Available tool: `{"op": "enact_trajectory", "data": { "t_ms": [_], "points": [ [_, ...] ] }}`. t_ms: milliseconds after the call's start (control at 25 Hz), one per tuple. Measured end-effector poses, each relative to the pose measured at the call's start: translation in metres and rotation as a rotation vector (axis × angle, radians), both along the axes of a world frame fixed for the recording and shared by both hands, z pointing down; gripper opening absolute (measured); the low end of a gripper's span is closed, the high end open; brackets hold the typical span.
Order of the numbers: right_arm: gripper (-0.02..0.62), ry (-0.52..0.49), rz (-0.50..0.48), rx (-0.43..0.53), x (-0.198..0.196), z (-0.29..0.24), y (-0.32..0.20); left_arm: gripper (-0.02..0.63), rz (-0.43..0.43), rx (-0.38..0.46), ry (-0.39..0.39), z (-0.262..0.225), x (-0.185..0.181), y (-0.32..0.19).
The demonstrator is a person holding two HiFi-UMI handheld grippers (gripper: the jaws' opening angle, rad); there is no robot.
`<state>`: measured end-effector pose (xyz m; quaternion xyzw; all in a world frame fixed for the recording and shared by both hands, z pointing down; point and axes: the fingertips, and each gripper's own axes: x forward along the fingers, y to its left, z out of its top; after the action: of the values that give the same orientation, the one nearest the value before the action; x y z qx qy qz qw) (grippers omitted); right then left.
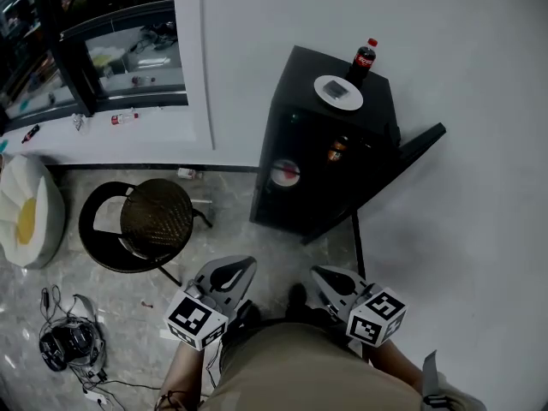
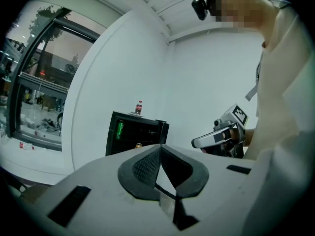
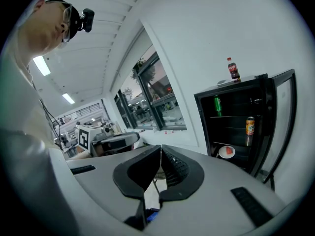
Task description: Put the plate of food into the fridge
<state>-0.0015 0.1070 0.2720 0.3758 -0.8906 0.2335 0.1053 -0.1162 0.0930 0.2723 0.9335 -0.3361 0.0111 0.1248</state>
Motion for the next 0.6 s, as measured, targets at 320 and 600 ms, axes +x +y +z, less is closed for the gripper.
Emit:
{"op": "enact_trajectory", "data": {
  "t_ms": [320,600],
  "points": [
    [0.023,0.013,-0.049,0.015,0.006,0.005,-0.023,0.012,-0.056,0.003,-0.034,-0.002,0.0,-0.022],
    [0.023,0.033,-0.086,-0.023,0.032,0.017,-0.048,0.011,-0.073,0.0,-0.056,-0.006,0.028,-0.045]
  ]
}}
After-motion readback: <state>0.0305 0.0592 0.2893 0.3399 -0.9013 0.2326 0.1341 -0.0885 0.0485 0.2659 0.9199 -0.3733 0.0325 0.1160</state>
